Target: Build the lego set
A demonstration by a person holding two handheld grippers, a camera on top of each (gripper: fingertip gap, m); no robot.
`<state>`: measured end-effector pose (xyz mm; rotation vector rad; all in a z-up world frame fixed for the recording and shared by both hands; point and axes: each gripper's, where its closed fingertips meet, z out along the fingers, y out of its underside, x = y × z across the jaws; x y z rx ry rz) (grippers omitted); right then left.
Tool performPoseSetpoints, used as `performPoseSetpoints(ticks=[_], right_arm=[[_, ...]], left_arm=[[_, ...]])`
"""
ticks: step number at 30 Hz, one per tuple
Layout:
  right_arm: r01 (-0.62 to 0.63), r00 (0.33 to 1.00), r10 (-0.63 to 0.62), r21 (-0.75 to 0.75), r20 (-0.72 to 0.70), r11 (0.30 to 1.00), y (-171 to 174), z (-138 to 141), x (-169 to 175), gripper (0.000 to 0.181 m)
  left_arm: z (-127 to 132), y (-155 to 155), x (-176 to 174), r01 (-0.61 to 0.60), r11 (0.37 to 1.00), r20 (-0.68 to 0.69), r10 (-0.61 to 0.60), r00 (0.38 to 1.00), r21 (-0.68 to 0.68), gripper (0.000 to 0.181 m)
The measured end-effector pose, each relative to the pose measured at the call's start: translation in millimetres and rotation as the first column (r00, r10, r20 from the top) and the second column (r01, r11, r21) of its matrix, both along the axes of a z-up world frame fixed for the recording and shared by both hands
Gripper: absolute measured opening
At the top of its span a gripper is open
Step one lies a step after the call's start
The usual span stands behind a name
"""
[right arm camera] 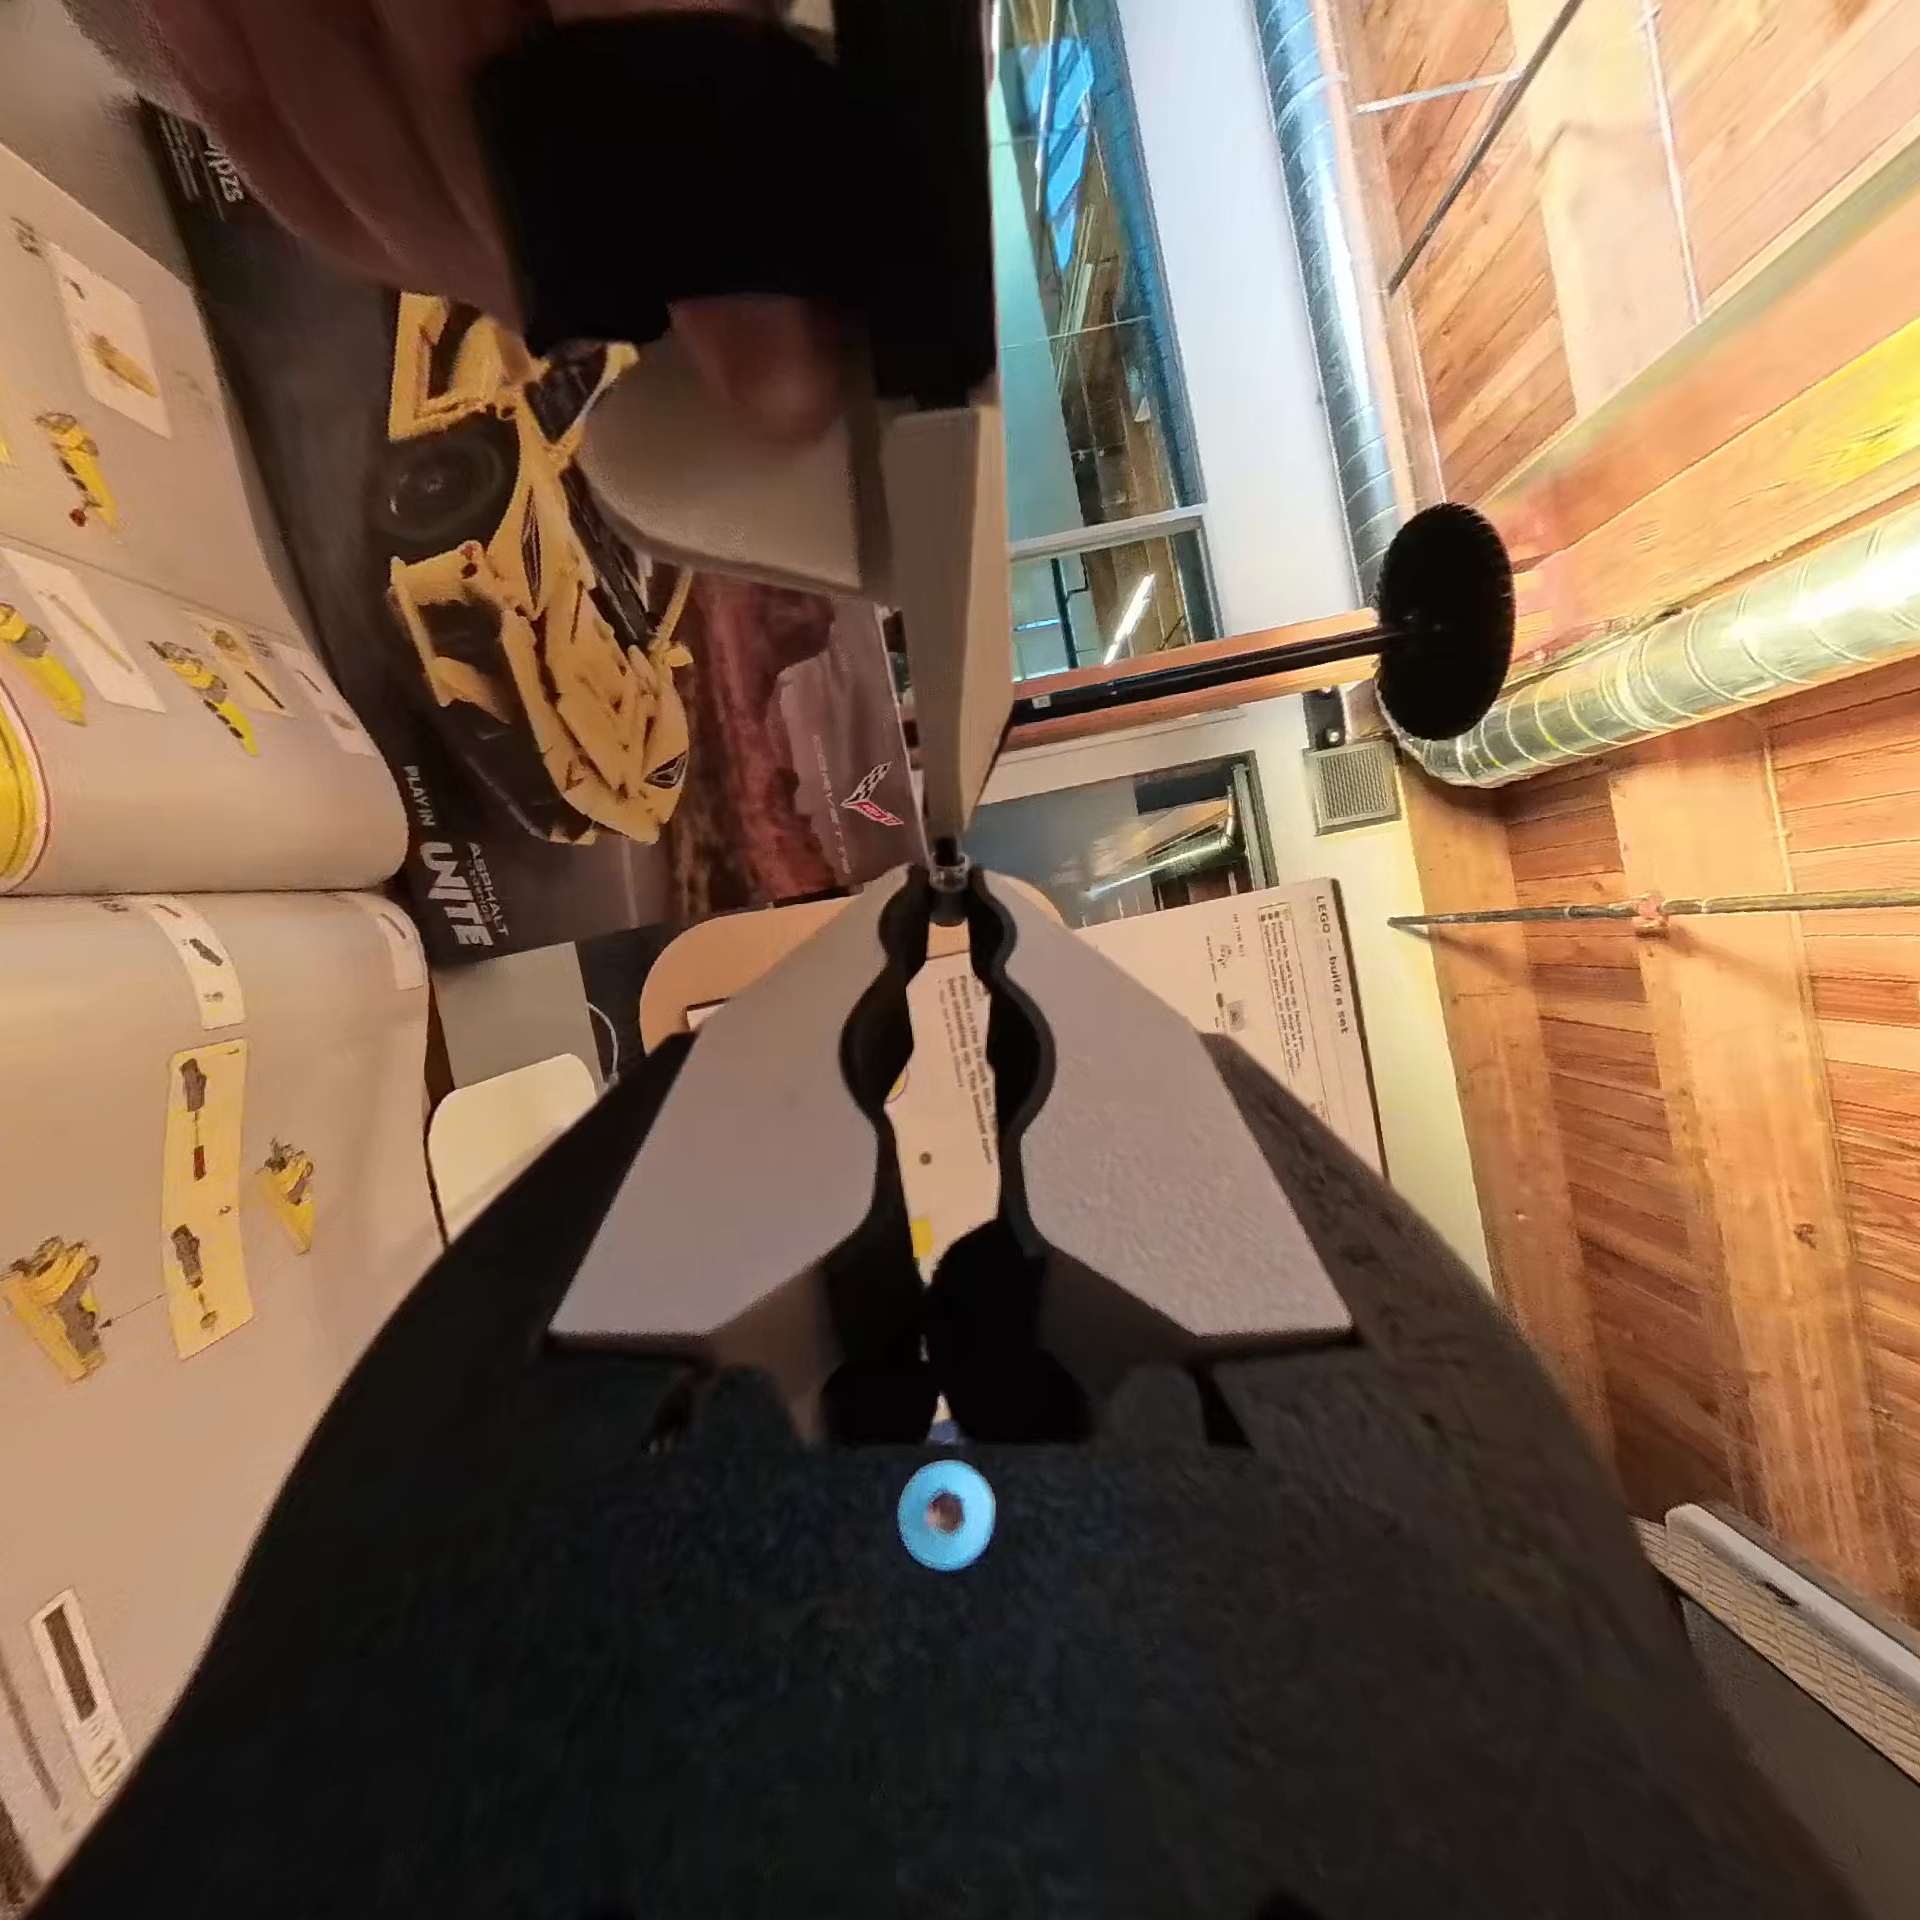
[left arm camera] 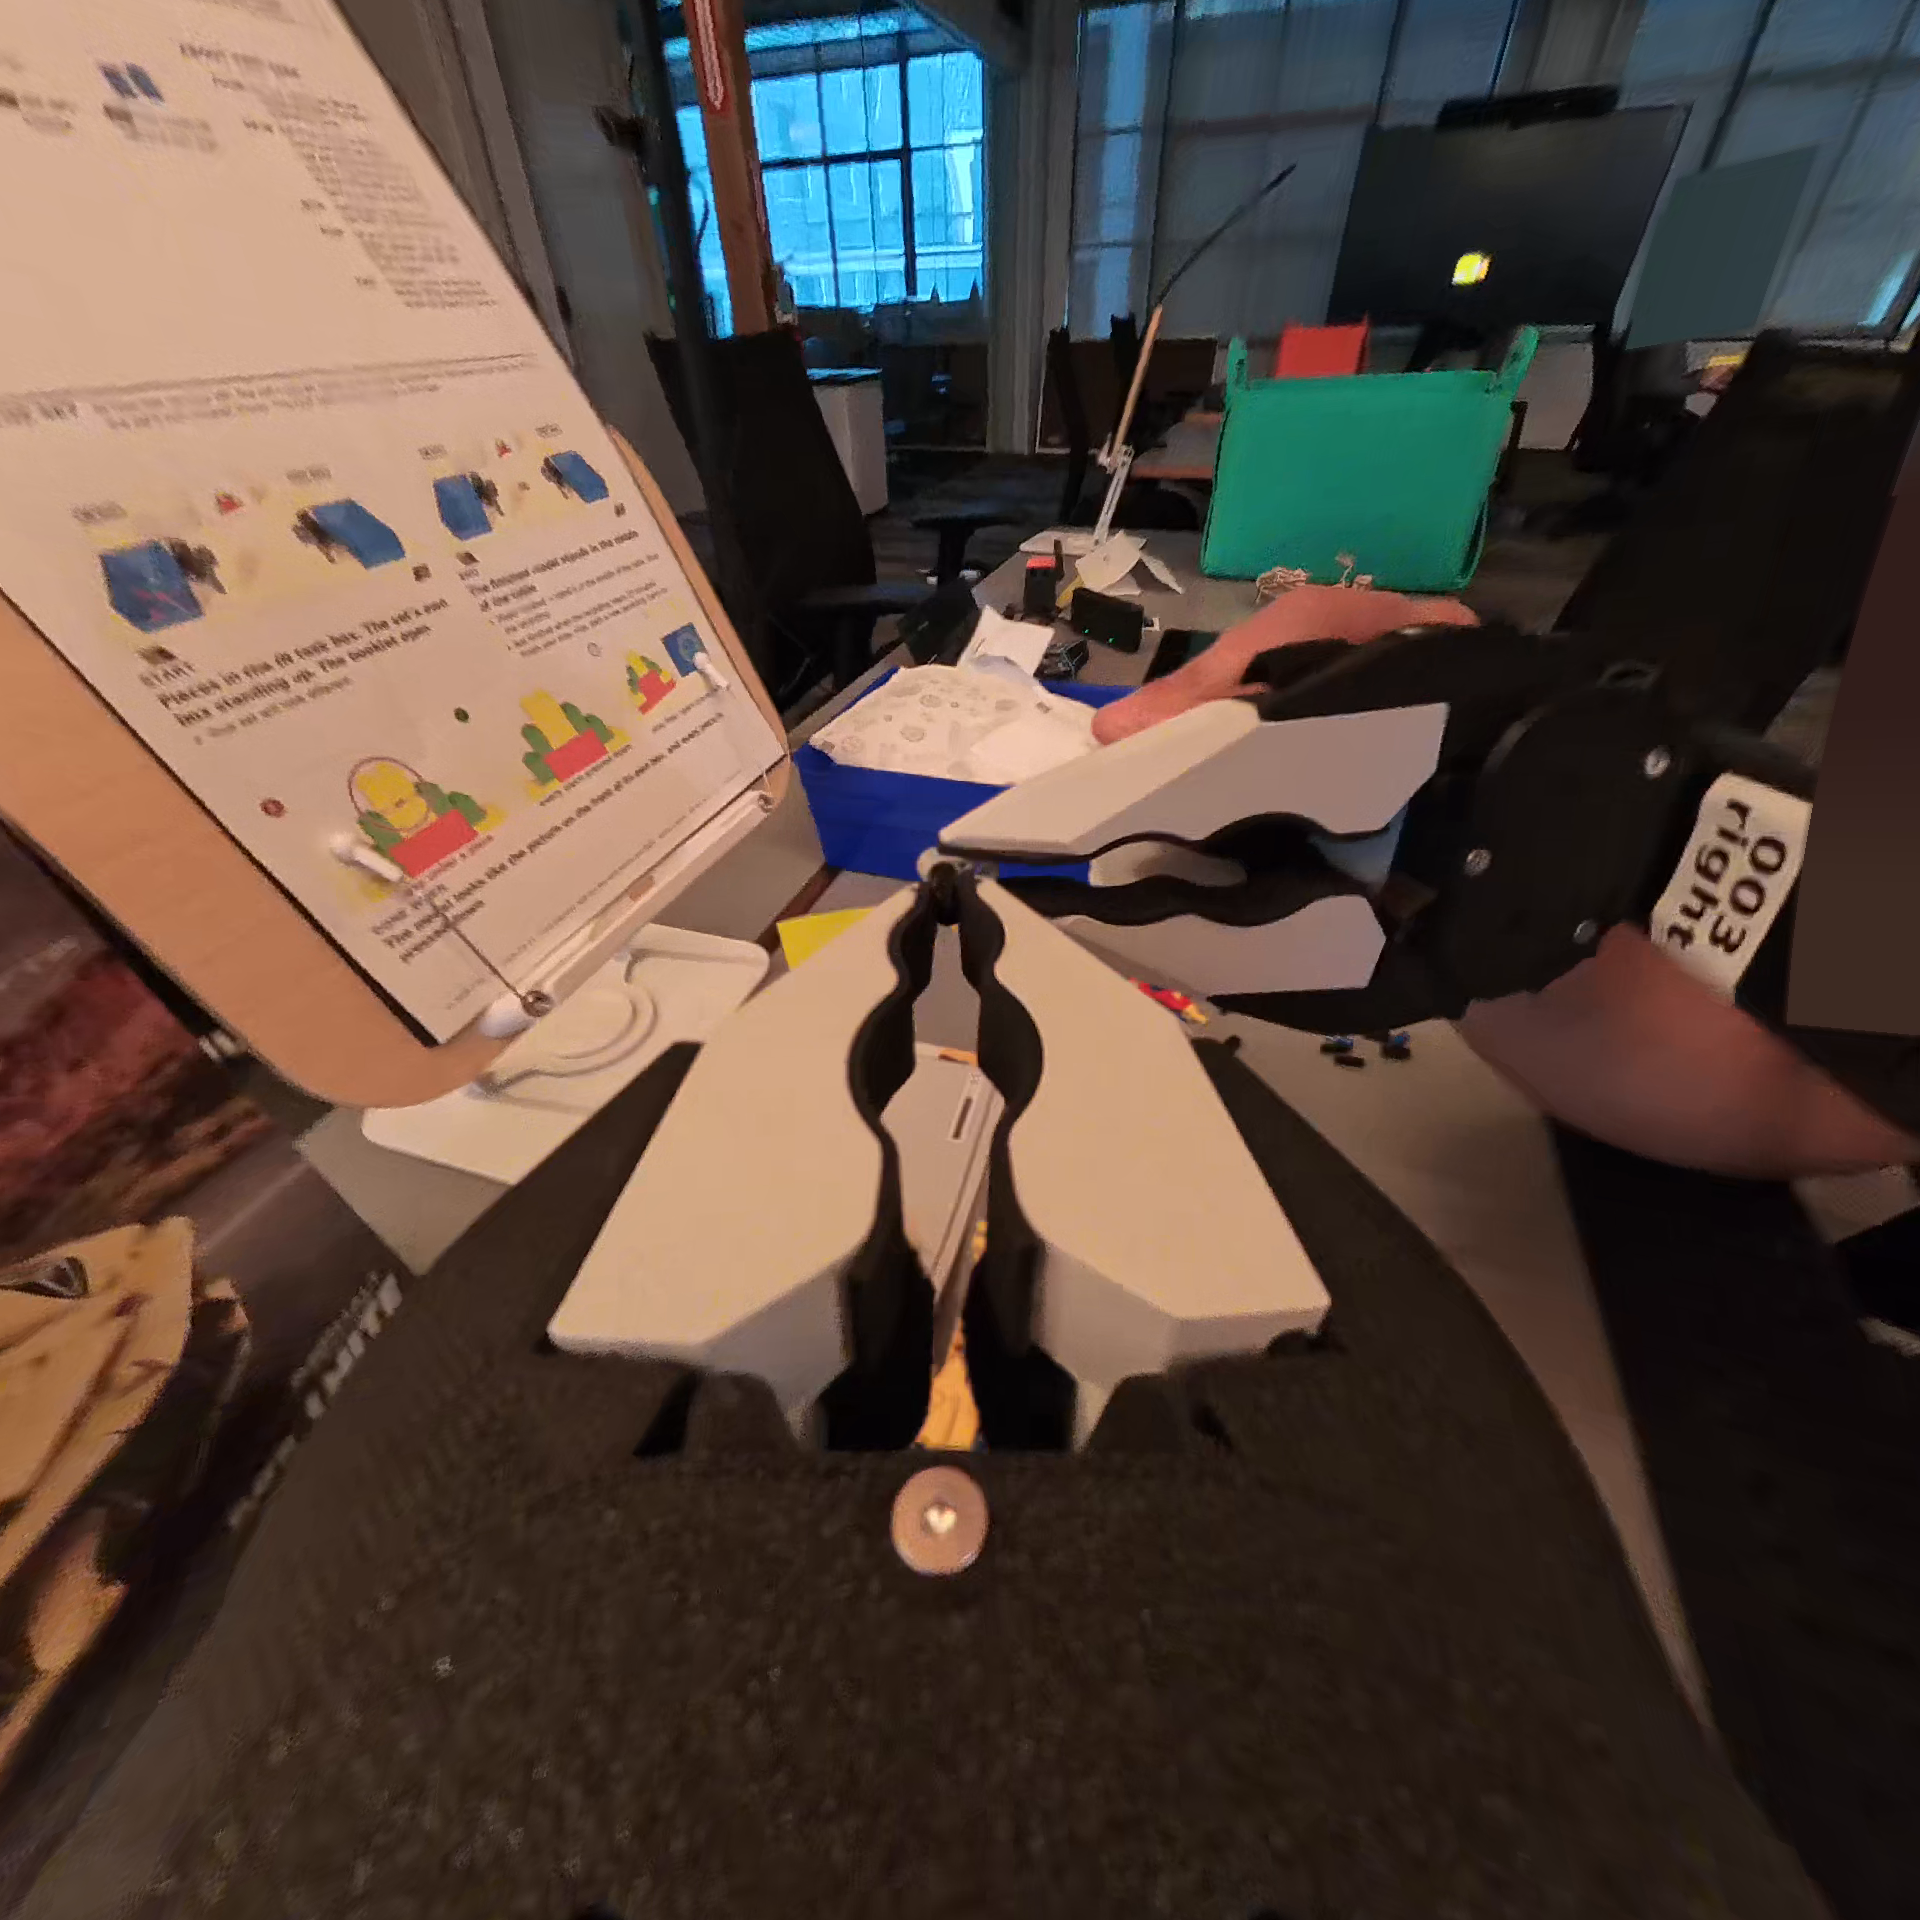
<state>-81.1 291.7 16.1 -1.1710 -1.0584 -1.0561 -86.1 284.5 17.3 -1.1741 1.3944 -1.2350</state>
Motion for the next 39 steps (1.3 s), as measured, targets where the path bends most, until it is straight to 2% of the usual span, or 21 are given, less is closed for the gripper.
performPoseSetpoints(ticks=[4,7,11,15,17,19,30,32,35,36,37,39], right_arm=[[0.048,0.996,-0.048,0.007,0.069,0.999,5.6,-8.2,0.7,0.005],[0.057,0.996,-0.057,0.009,0.068,0.998,6.5,-8.4,-1.1,0.005],[0.042,0.998,-0.041,-0.018,0.041,0.999,8.6,-14.3,-6.1,0.004],[-0.016,0.984,0.016,-0.002,-0.177,1.000,11.1,-2.9,-7.6,0.005],[0.006,0.985,-0.003,0.015,-0.171,1.000,12.0,-1.4,-5.5,0.005],[0.003,0.974,0.003,0.025,-0.226,1.000,12.8,1.5,-3.3,0.005],[-0.054,0.985,0.055,0.010,-0.166,0.999,4.8,6.1,-2.8,0.006],[-0.042,0.986,0.038,-0.020,-0.162,0.999,6.1,3.9,4.6,0.006],[-0.068,0.980,0.041,-0.136,-0.197,0.988,5.5,-7.5,28.9,0.006],[-0.068,0.974,0.025,-0.183,-0.227,0.981,4.6,-10.7,39.1,0.005],[-0.064,0.970,0.011,-0.207,-0.244,0.976,2.7,-10.6,48.3,0.005],[-0.061,0.964,0.000,-0.220,-0.265,0.974,-2.0,-7.4,59.2,0.006]], left_arm=[[-7.7,5.8,0.9,-0.046,0.991,-0.098,0.033,0.995,-0.128,0.003],[-6.8,6.9,-0.2,-0.068,0.989,-0.111,0.053,0.992,-0.131,0.003],[-8.2,9.3,-0.9,-0.113,0.993,-0.132,0.109,0.985,-0.025,0.003],[2.7,10.8,-4.5,-0.122,0.992,-0.061,0.124,0.990,0.032,0.003],[3.3,11.5,-2.7,-0.141,0.987,-0.045,0.145,0.988,0.076,0.004],[6.2,11.5,-1.3,-0.153,0.981,-0.012,0.155,0.988,0.117,0.003],[9.1,2.1,-3.2,-0.098,0.986,0.000,0.099,0.995,0.138,0.004],[5.2,-1.6,-8.5,-0.084,0.982,-0.040,0.092,0.995,0.168,0.004],[-19.6,-28.6,-26.7,0.013,0.987,-0.208,0.021,0.978,0.161,0.004],[-41.6,-44.0,-35.1,0.057,0.988,-0.301,-0.011,0.954,0.146,0.004],[-74.5,-59.2,-47.5,0.097,0.985,-0.426,-0.028,0.904,0.142,0.004],[-148.2,-84.4,-82.8,0.149,0.979,-0.660,-0.020,0.751,0.140,0.004]])
